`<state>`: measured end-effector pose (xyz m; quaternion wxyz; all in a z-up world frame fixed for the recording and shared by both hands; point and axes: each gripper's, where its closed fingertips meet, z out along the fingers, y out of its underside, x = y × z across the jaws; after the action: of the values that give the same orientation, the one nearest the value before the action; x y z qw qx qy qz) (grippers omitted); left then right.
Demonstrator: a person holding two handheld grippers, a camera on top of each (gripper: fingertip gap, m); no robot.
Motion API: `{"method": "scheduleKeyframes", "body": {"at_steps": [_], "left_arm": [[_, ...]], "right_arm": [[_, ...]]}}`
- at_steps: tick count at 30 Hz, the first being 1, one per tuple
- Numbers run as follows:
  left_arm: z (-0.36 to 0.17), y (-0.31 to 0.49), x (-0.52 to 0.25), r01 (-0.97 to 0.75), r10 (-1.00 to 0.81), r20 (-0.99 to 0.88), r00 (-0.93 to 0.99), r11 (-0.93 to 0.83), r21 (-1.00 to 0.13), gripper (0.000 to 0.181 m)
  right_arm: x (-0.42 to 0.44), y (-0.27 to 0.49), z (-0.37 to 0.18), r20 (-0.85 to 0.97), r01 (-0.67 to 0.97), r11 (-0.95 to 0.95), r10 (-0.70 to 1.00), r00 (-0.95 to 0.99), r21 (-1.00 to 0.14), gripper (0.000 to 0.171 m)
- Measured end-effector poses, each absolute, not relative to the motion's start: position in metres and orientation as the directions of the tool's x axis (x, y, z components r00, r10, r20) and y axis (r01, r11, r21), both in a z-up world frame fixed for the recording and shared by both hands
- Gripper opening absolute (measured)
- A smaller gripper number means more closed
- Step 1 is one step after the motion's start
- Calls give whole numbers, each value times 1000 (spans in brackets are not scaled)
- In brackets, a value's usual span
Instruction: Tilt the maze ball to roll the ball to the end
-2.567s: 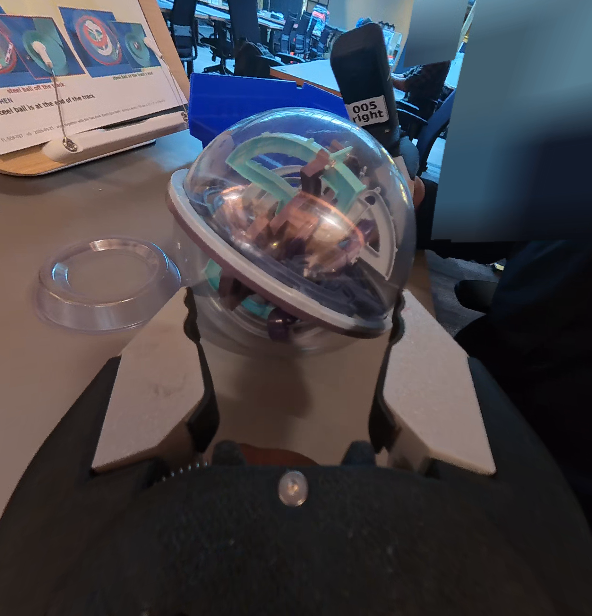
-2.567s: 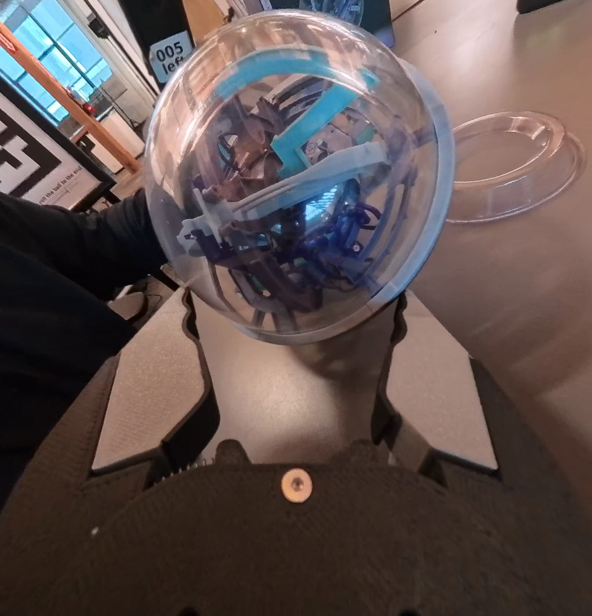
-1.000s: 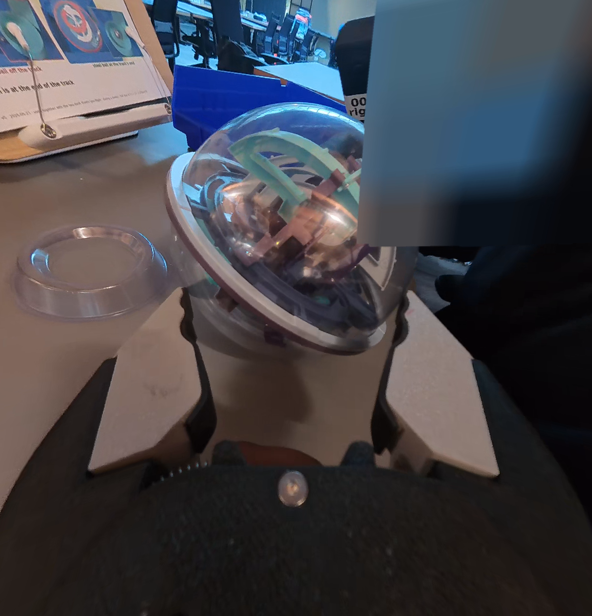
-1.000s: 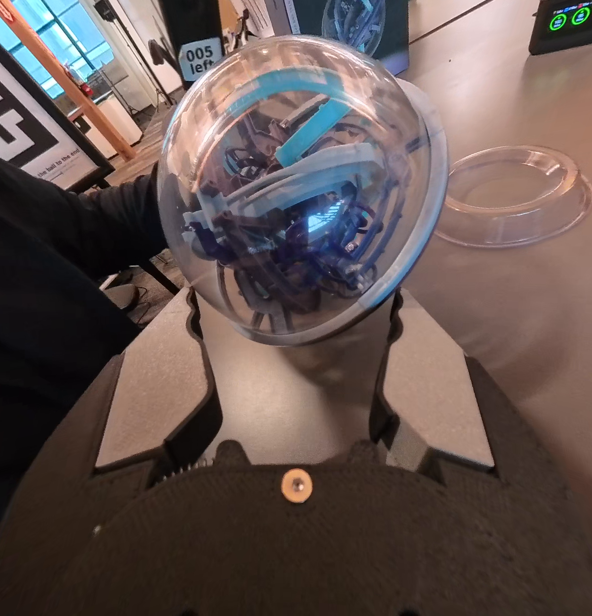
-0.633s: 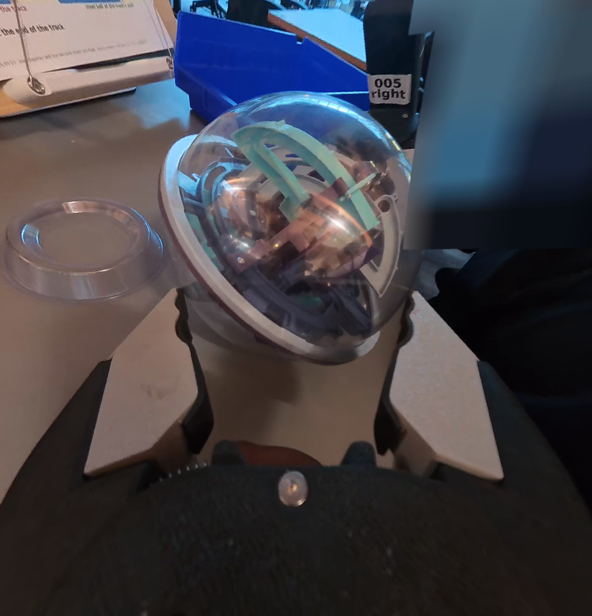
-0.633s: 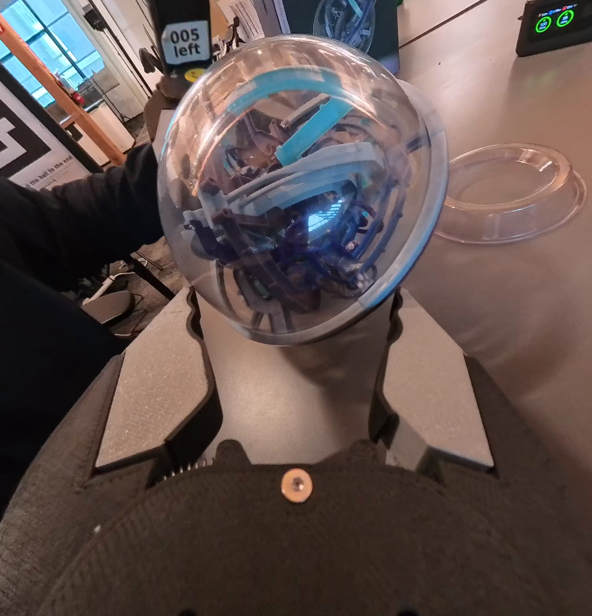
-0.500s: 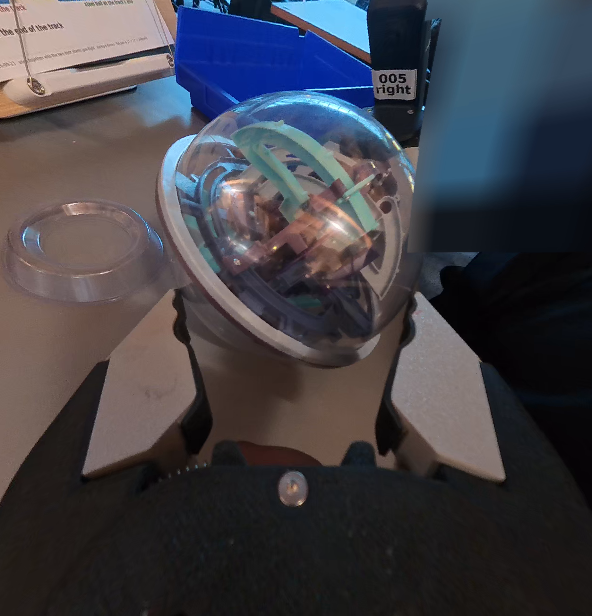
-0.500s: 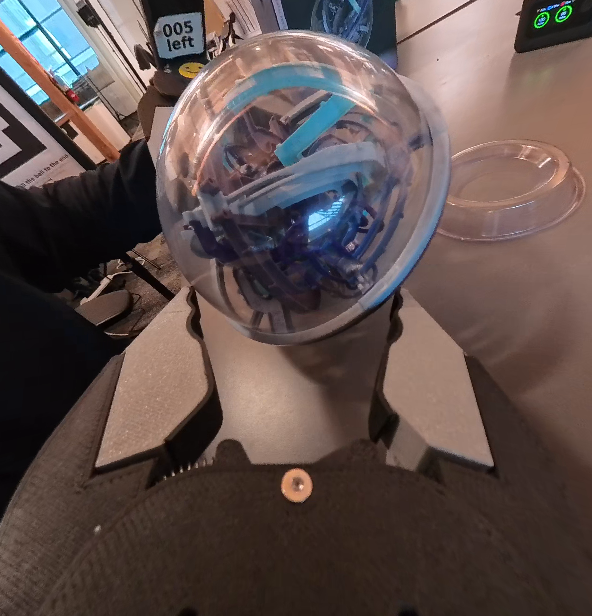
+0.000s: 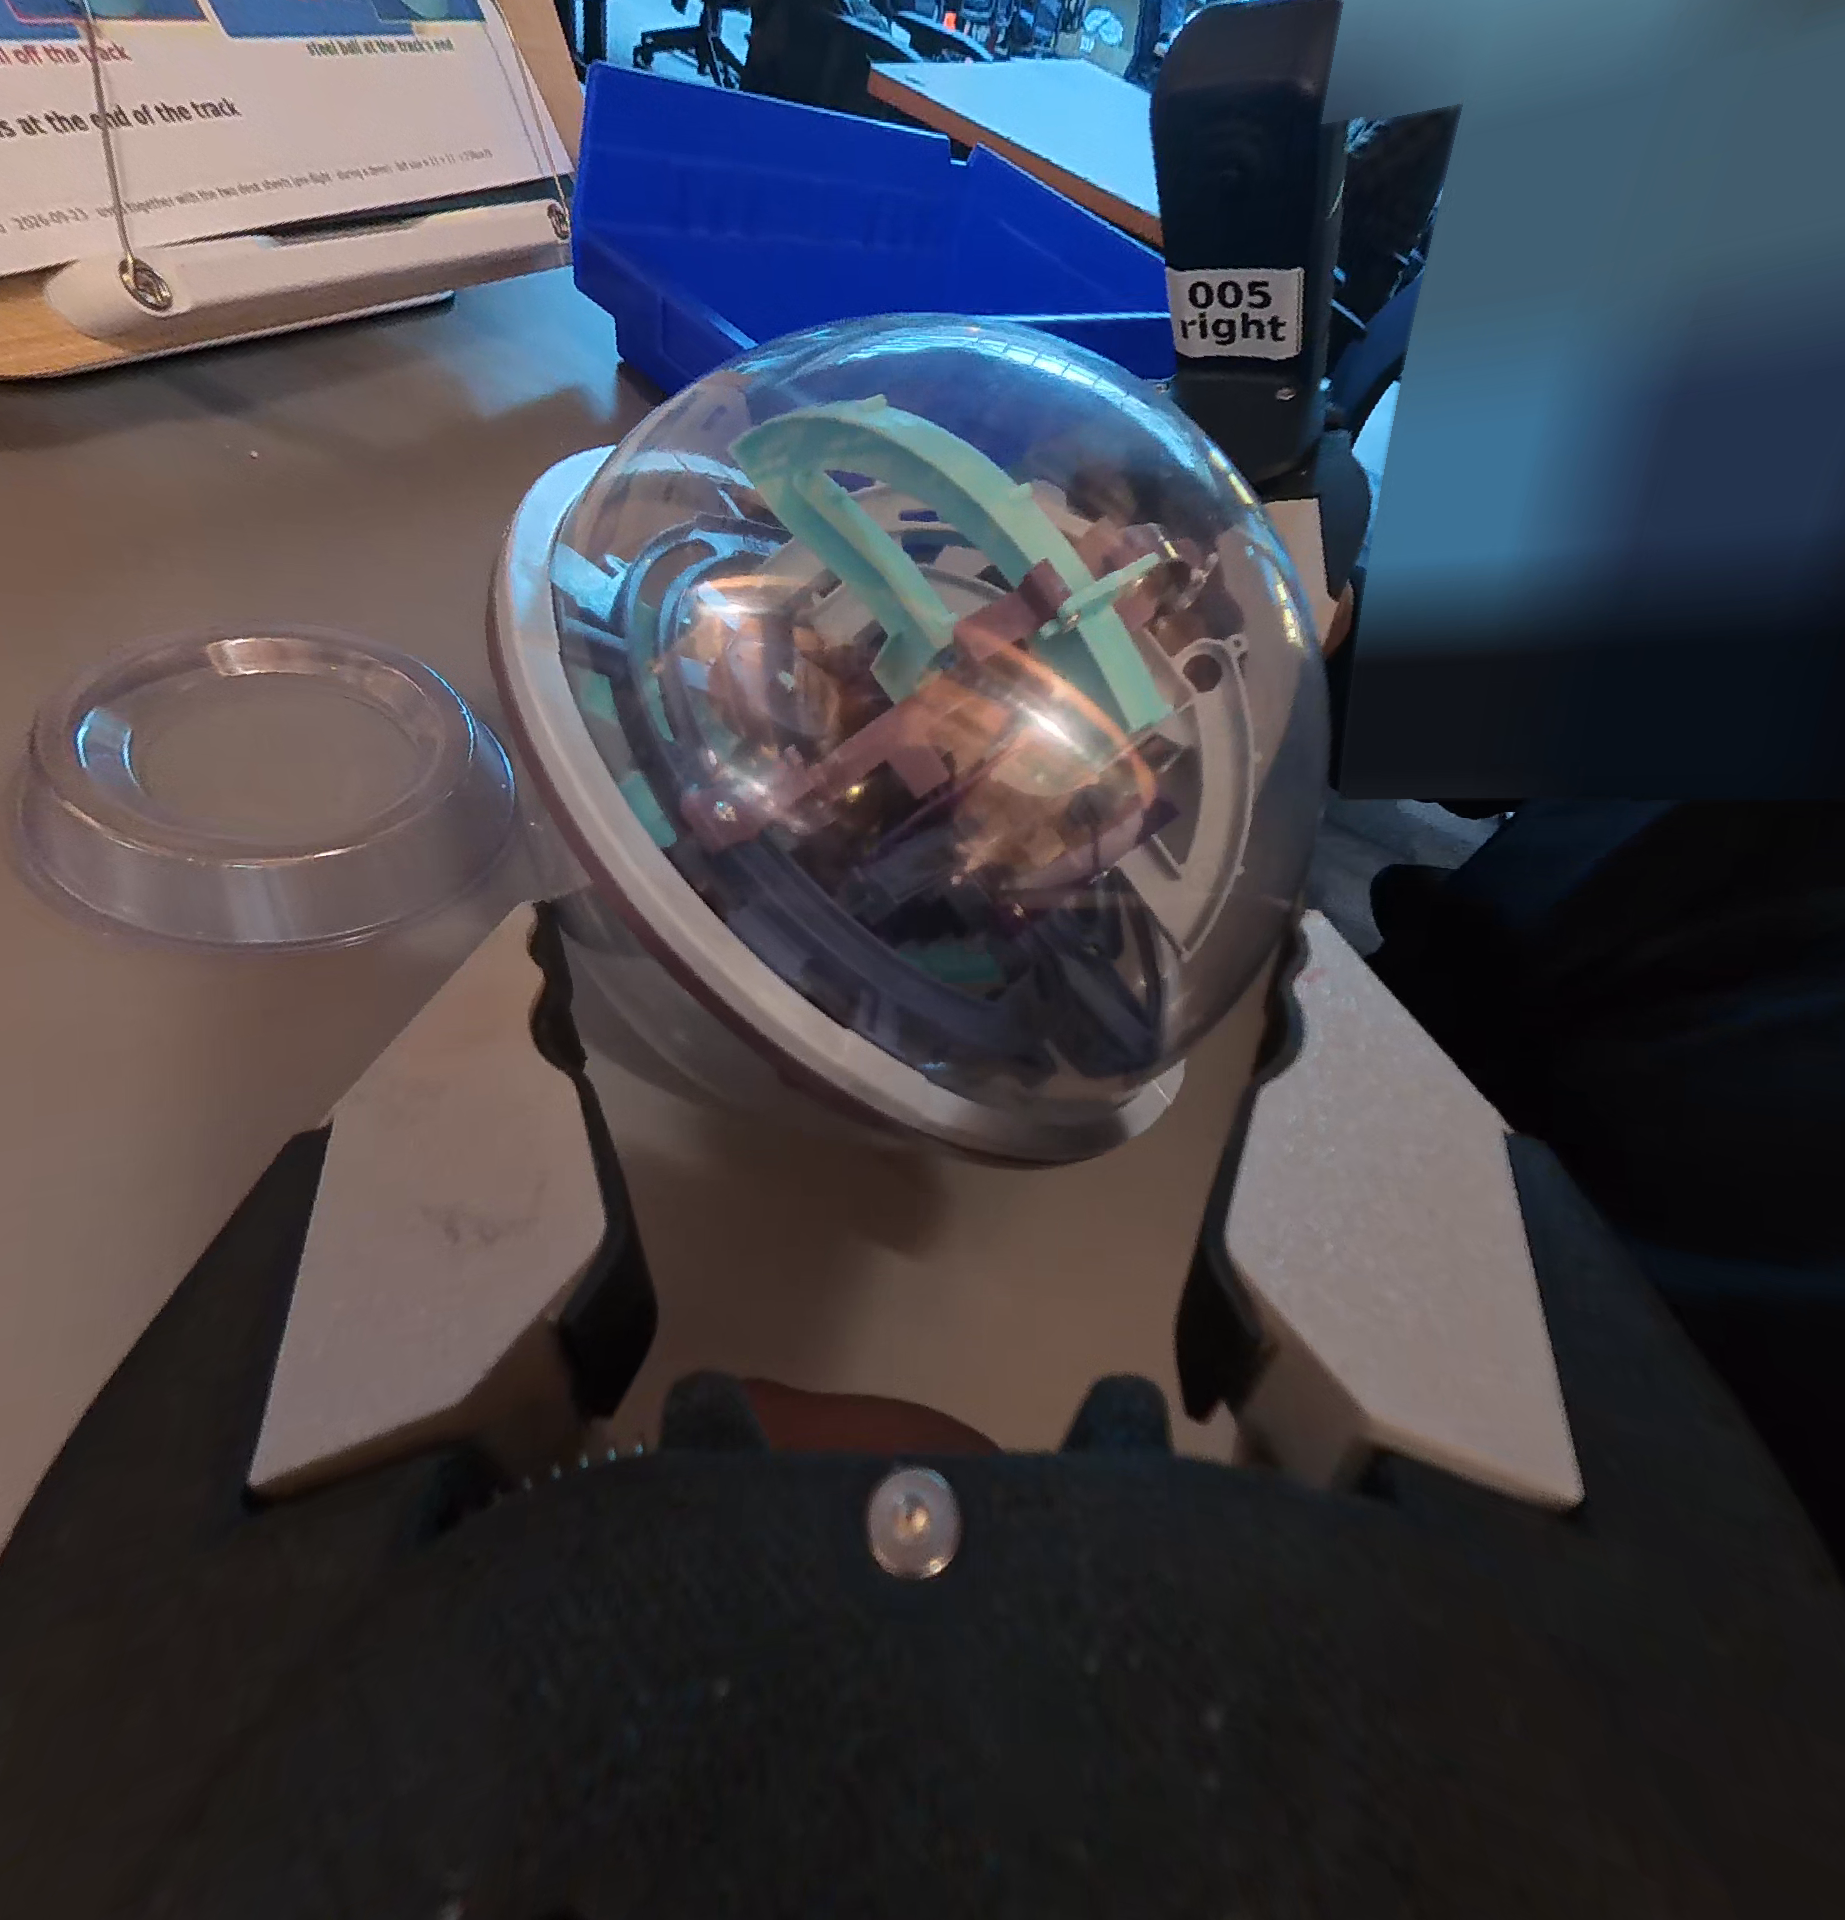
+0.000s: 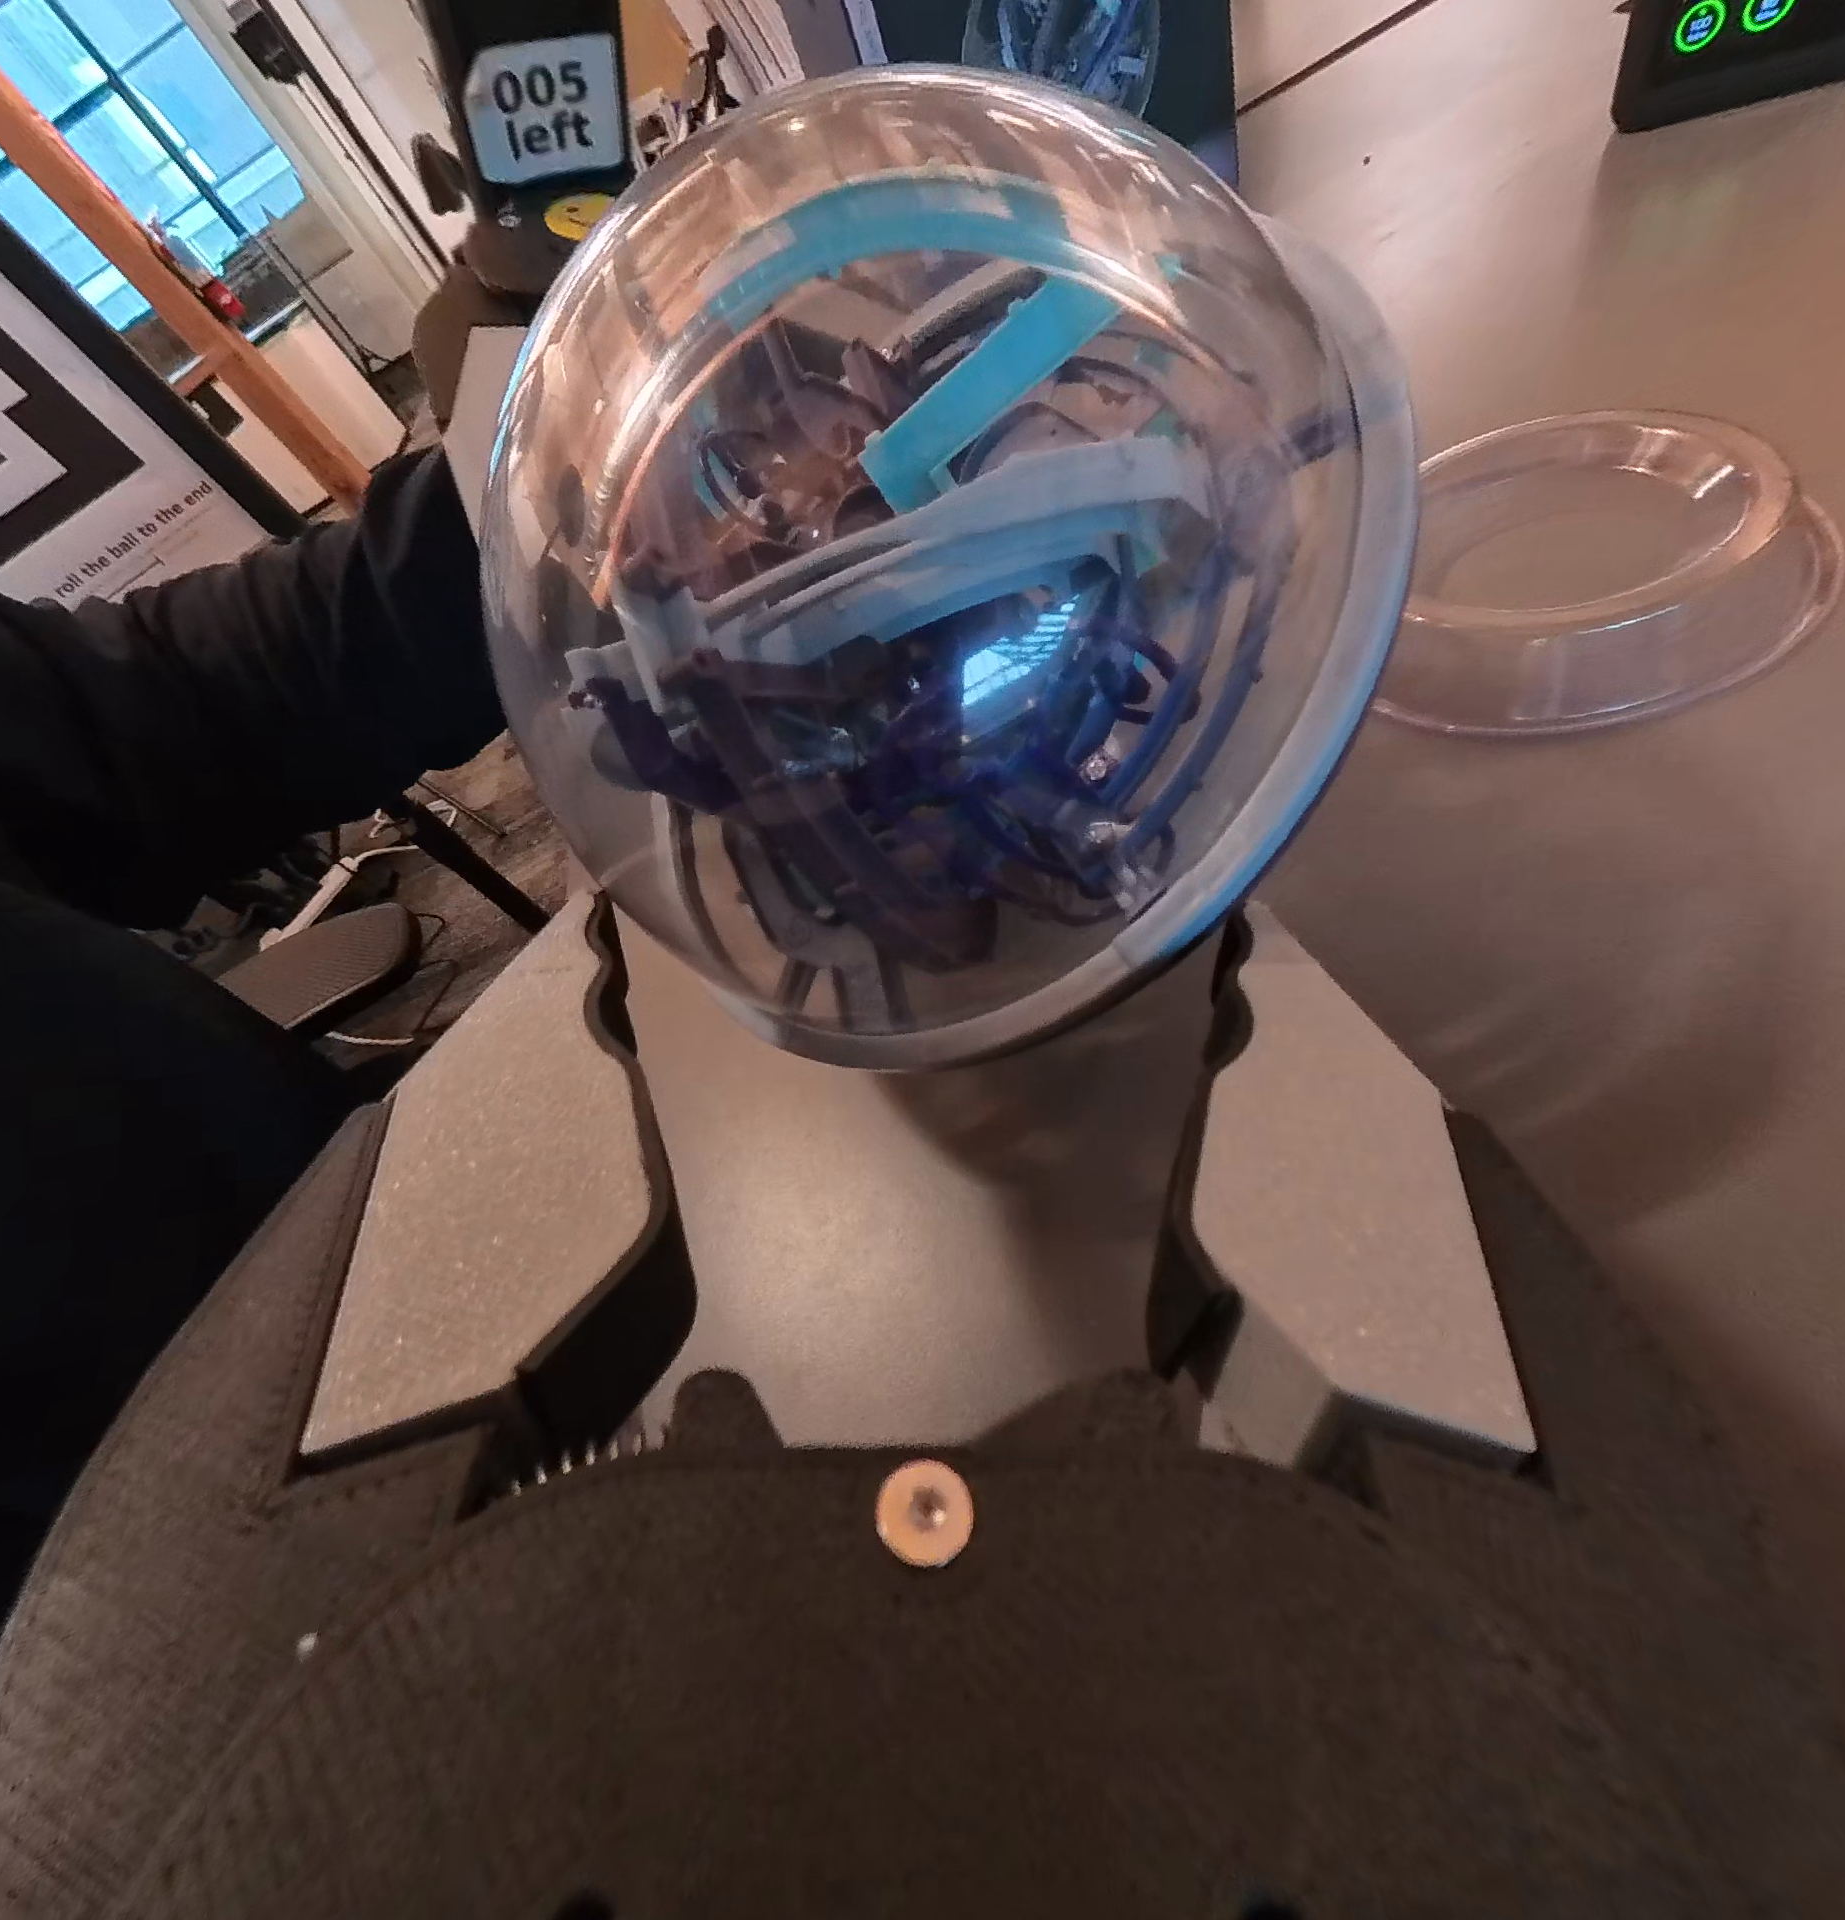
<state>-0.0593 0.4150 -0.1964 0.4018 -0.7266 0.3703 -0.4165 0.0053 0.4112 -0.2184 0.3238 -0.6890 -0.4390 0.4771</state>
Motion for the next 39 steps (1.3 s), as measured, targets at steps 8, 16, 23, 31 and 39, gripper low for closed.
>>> {"method": "scheduleKeyframes", "body": {"at_steps": [8,16,23,31,39], "left_arm": [[-191,408,-55,-257,-863,247,440,-385,-887,133],[-191,398,-56,-307,-860,209,465,-378,-873,133],[-188,399,-56,-285,-862,209,462,-368,-885,133],[-188,403,-61,-227,-876,263,404,-375,-899,134],[-187,406,-54,-238,-860,270,434,-399,-886,133]], "right_arm": [[4,401,-227,-403,338,-419,907,119,-843,111],[2,392,-226,-417,348,-419,905,84,-839,110],[2,390,-229,-467,359,-454,883,55,-816,108],[3,391,-228,-457,372,-435,889,34,-820,102],[15,410,-227,-333,352,-369,929,161,-860,117]]}}
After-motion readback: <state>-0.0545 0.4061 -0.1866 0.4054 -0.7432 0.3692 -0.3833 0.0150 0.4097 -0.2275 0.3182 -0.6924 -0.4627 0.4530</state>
